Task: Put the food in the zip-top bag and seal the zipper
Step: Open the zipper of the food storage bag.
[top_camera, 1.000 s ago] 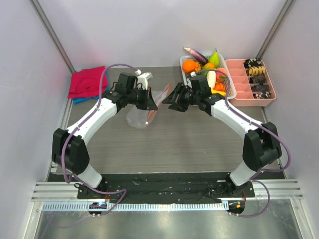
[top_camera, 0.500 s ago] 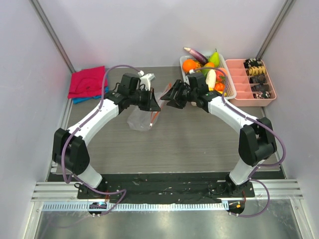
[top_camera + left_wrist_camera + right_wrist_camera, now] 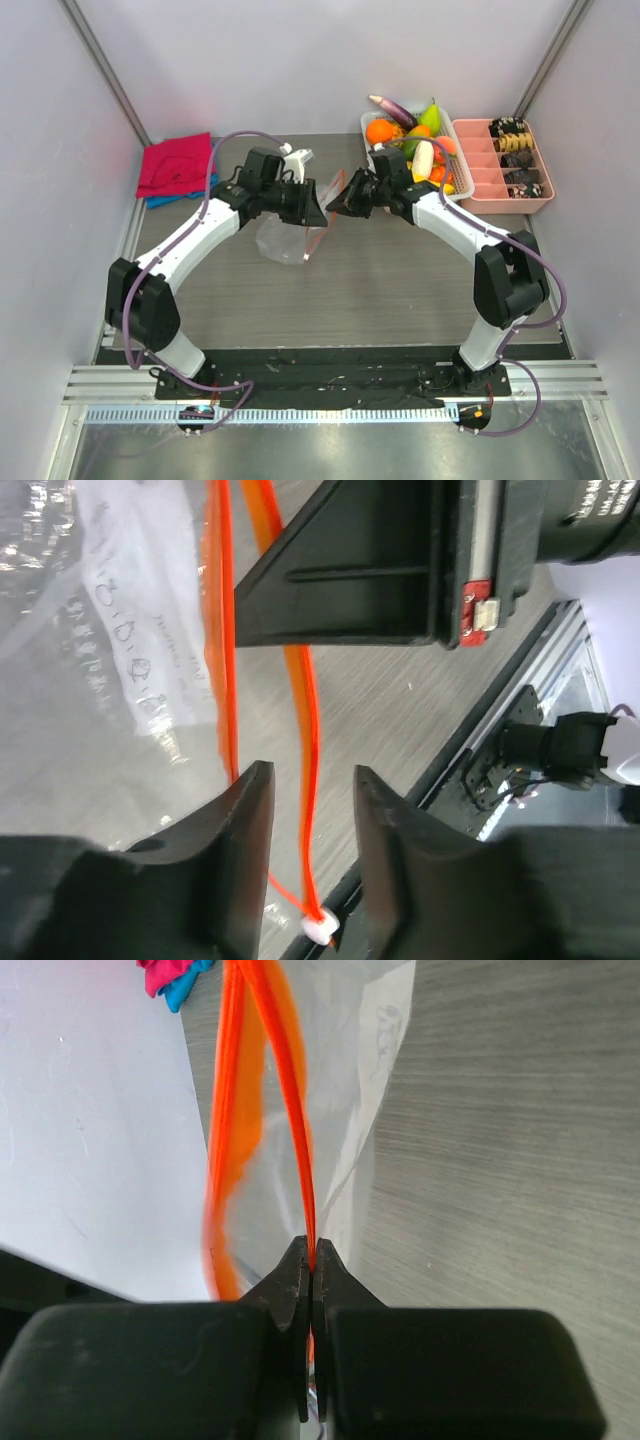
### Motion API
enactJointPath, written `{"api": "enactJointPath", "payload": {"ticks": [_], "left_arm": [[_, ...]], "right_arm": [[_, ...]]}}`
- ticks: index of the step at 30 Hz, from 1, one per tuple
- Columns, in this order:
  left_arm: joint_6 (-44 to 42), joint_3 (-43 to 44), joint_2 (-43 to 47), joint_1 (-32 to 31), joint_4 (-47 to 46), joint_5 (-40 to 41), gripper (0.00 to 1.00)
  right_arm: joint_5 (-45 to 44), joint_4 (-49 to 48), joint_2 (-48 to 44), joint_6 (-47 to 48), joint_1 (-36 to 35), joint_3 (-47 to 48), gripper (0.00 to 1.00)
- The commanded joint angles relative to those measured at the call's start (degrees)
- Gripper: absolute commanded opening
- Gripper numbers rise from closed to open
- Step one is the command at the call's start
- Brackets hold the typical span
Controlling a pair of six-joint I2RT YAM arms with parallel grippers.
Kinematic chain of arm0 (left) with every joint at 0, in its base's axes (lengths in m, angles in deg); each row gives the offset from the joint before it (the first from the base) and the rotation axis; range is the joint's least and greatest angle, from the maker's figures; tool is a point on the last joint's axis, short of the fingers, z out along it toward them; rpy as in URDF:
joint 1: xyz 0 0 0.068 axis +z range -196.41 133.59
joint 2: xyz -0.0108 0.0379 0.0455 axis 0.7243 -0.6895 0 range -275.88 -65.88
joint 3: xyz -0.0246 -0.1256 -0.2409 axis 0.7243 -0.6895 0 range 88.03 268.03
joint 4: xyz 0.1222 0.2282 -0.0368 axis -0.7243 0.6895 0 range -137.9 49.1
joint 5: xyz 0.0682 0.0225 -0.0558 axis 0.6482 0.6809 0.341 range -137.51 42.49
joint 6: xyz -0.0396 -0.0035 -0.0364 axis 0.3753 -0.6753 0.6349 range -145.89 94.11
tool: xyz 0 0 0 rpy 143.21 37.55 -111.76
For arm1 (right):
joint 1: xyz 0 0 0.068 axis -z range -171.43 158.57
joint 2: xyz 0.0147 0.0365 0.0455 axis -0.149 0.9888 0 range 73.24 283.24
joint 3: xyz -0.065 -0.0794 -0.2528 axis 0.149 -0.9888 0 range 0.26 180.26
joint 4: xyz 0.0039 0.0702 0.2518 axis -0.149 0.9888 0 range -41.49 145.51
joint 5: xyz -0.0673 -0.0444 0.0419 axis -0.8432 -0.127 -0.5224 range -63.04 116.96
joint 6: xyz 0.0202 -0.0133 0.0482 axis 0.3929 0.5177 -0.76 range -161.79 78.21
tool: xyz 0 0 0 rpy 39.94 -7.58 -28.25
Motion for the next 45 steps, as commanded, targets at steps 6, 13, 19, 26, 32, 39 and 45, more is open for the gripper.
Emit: {"api": "enactJointPath", "payload": {"ticks": [6,13,19,26,32,39,45], "left_arm": [[-6.42,0.22,14.81,2.46,1.75,9.17,0.84],[-12.84,5.75,10.26,-0.71,8.96,16.04,0.79],[-14.86,7.26,7.70,-4.49,10.55,19.11,0.70],[-15.39,6.56,5.94,-5.89,13.10,22.98,0.61],[-14.52,6.11,6.73,-4.41,16.43,27.47,0.29],[-10.65,7.70,10.60,6.57,21.70,19.20,0.00],[-8.10,8.23,13.24,13.17,25.92,19.90,0.00]], "right_arm": [[3.21,0.63,-7.00,9.35,-1.12,2.54,0.01],[3.39,-0.25,-8.85,10.32,-3.66,2.18,0.01],[3.21,0.11,-8.59,10.85,-4.54,3.86,0.01],[2.95,0.19,-8.32,10.06,-5.07,4.56,0.01],[2.61,3.00,-7.97,12.77,-4.99,5.18,0.01],[0.05,15.56,-5.86,32.71,-2.09,7.90,0.01],[-3.29,24.00,-1.04,48.01,1.78,11.85,0.01]]}}
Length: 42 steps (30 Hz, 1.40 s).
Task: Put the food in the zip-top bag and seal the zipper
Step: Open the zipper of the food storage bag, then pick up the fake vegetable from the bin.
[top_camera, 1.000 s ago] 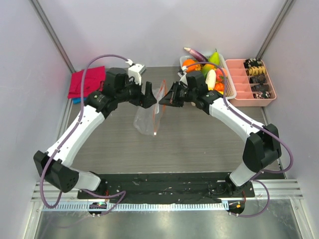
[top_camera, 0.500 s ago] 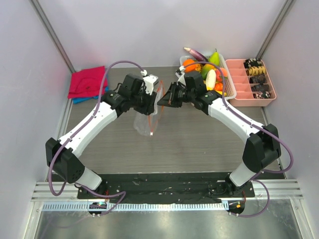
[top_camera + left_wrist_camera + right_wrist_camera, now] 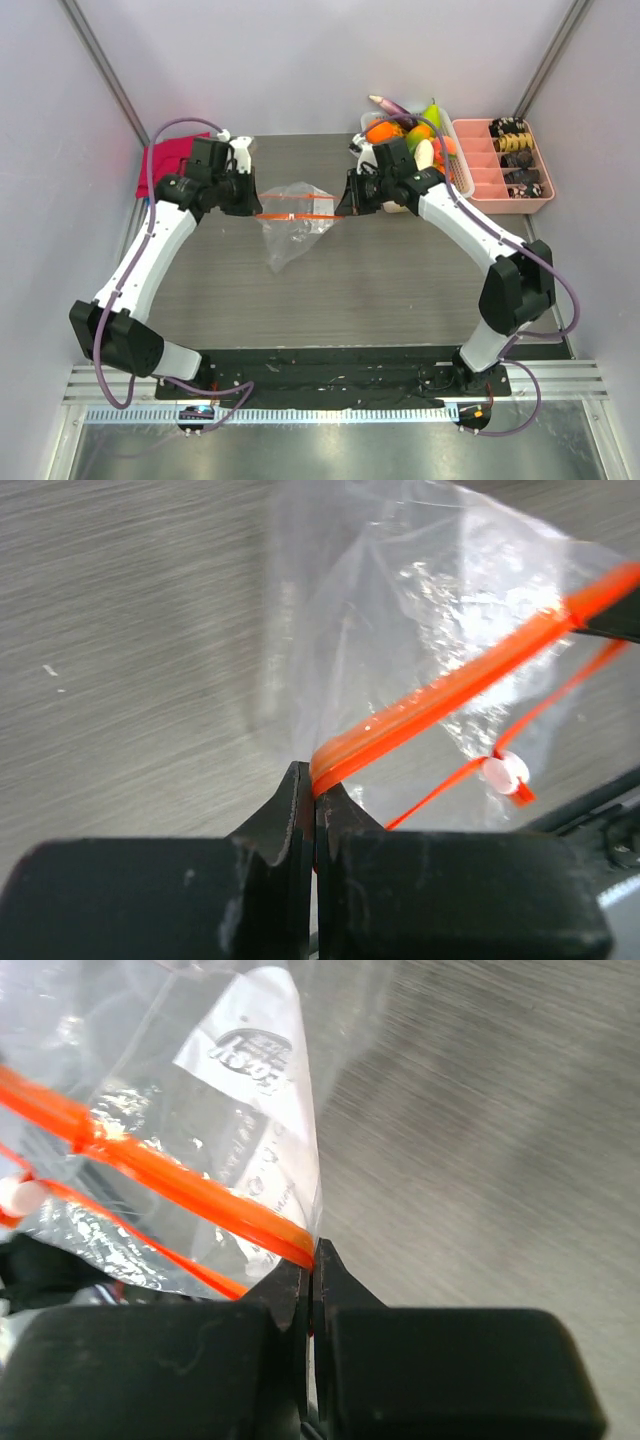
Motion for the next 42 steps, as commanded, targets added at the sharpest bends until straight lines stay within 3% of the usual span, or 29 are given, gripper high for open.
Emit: {"api": "enactJointPath", "payload": {"ticks": [1,6,9,10,15,18,19,20,25,32,36,42], "left_arm": [[2.83,2.37,3.69,3.14,4.86,0.32,0.00],[5.73,1.58,5.18,3.85,6.18,-1.07,0.00],[9.33,0.01,5.53,3.50,5.04,-3.63,0.00],[11.08,-0.35,5.27,2.63,4.86,-3.11,0.00],[15.57,-0.36,-0.77,1.48,4.33,-2.75,0.00],[17.69,0.44,-3.77,1.48,2.59,-3.45,0.00],[18.21,0.35,-4.13,1.57,2.06,-4.15,0.00],[18.91,0.52,-4.48,1.48,1.61,-4.68,0.00],[19.10,2.98,-7.21,0.25,1.53,-4.34,0.00],[18.74,3.25,-7.30,-1.68,0.29,-2.84,0.00],[18.83,2.98,-7.39,-2.30,-0.58,-2.75,0.00],[17.87,3.42,-7.74,-3.35,-1.38,-0.65,0.00]], "right_arm": [[-4.64,9.21,3.52,15.06,2.79,6.06,0.01],[-3.95,15.01,7.39,22.36,3.58,12.91,0.03],[0.18,18.18,9.58,24.03,3.23,18.00,0.16],[1.58,18.80,10.02,24.30,2.88,19.07,0.27],[3.61,20.21,11.70,25.18,2.44,23.38,0.53],[3.97,20.21,11.35,25.44,2.35,24.09,0.75],[4.05,20.30,10.56,25.36,2.44,24.18,0.87],[4.93,20.39,10.12,25.35,2.44,24.36,0.89],[8.27,20.74,7.04,24.65,4.80,25.32,0.93],[8.90,20.39,8.18,20.62,18.15,28.31,0.94],[0.74,14.36,8.80,15.18,24.57,27.79,0.91],[-12.99,4.22,11.69,10.24,26.43,27.52,0.88]]}}
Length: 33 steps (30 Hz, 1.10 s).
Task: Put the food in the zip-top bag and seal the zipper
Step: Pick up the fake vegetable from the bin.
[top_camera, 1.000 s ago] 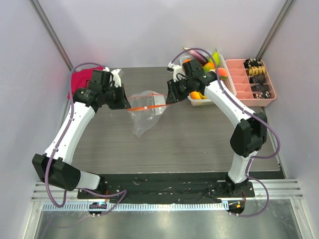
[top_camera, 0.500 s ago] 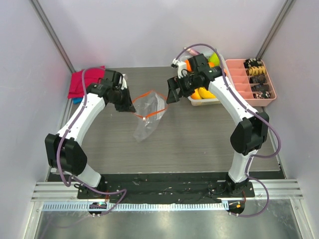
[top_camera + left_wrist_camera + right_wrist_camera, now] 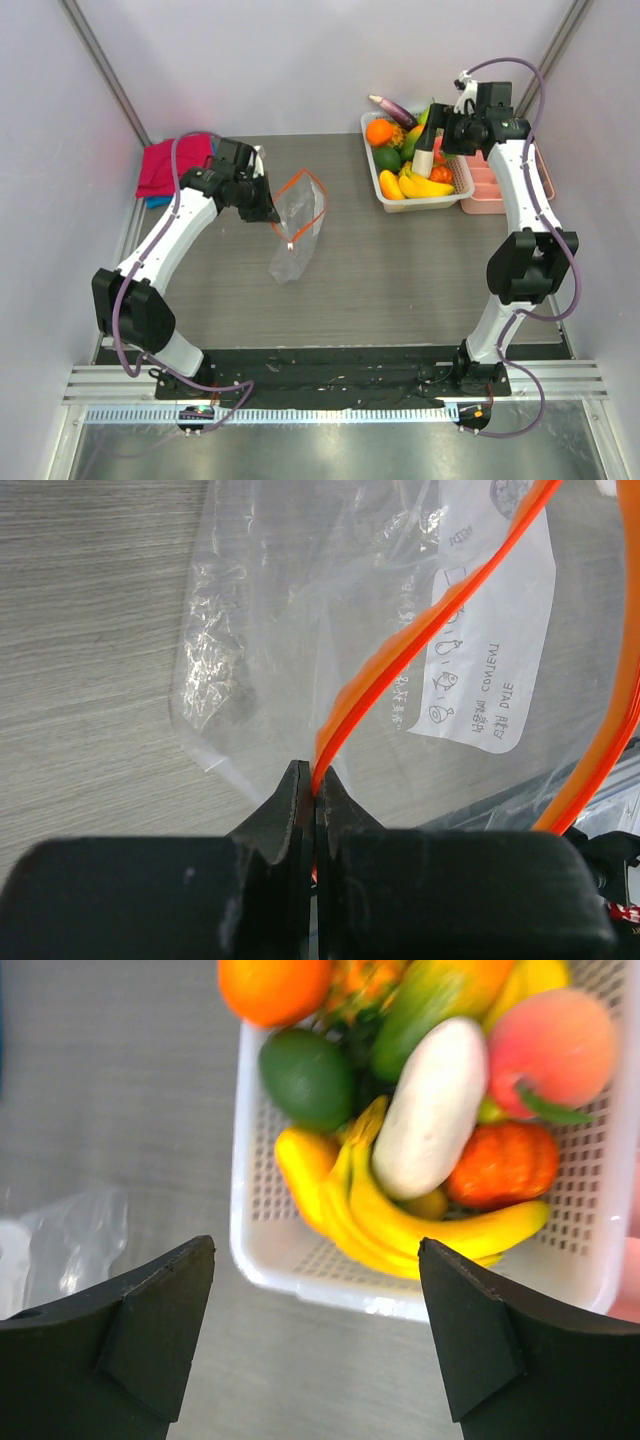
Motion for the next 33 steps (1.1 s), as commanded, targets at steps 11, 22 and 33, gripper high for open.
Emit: {"api": "enactJointPath", "payload": {"ticks": [11,22,33], "left_arm": [[-0.54,1.04,0.28,-0.73,-3.33,3.34,0.00],[-0.97,1.39,-0.77,-0.73,-3.15,3.25,0.00],[-1.24,0.15,-1.30,-0.73,-3.42,3.25,0.00]], "right_arm": [[-14.97,-15.88,10.19,-11.22,-1.19,2.31,0.84],[-14.71,-19.49,15.90,-12.27,-1.28,2.04,0.81],[-12.77,-20.19,20.04,-12.71,-1.19,3.18,0.75]]}}
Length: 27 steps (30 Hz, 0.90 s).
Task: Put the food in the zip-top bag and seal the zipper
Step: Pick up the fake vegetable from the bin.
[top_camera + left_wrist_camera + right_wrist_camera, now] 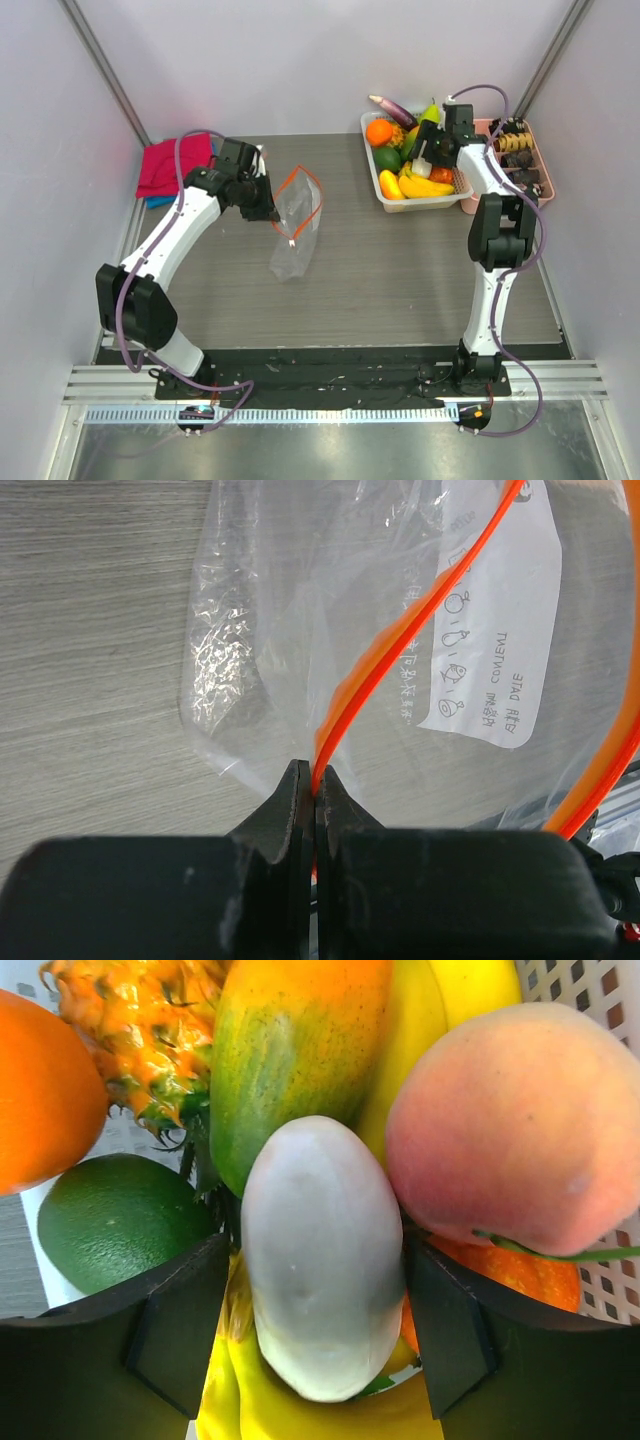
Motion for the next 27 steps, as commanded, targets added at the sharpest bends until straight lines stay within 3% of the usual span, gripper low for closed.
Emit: {"api": "enactJointPath", "payload": {"ticks": [1,2,6,8,12,14,15,18,27], "left_arm": [[-1.04,0.26,-0.23,-0.27,-2.00,0.57,0.00],[-1.13,0.35,-0.32,-0.19,-2.00,0.57,0.00],[-1.31,0.62,-0.32,-0.19,-1.82,0.74,0.00],[-1.39,0.70,-0.40,-0.19,-1.73,0.74,0.00],[-1.39,1.23,-0.84,-0.19,-1.82,1.00,0.00],[-1.48,1.32,-0.84,-0.19,-2.08,1.44,0.00],[-1.39,1.23,-0.84,-0.19,-2.17,1.97,0.00],[-1.04,1.23,-0.93,-0.19,-2.35,3.02,0.00],[2.47,2.20,-1.54,-0.27,-3.23,2.77,0.00]], "right_arm": [[0.51,-2.86,0.45,-0.80,0.03,2.63,0.72],[0.60,-2.95,0.28,-0.63,-0.06,2.64,0.65],[0.25,-3.47,-2.53,0.25,-0.06,2.29,0.55],[-0.89,-4.00,-4.54,1.39,-0.06,2.46,0.44],[-3.43,-7.06,-8.32,3.33,-0.06,1.85,0.36],[-4.32,-8.39,-10.00,4.12,-0.06,1.67,0.28],[-4.93,-9.79,-11.40,4.30,-0.06,1.58,0.18],[-5.90,-13.14,-14.47,4.82,-0.06,1.23,0.02],[2.61,-20.61,-25.46,-4.64,-1.72,-4.82,0.01]]}}
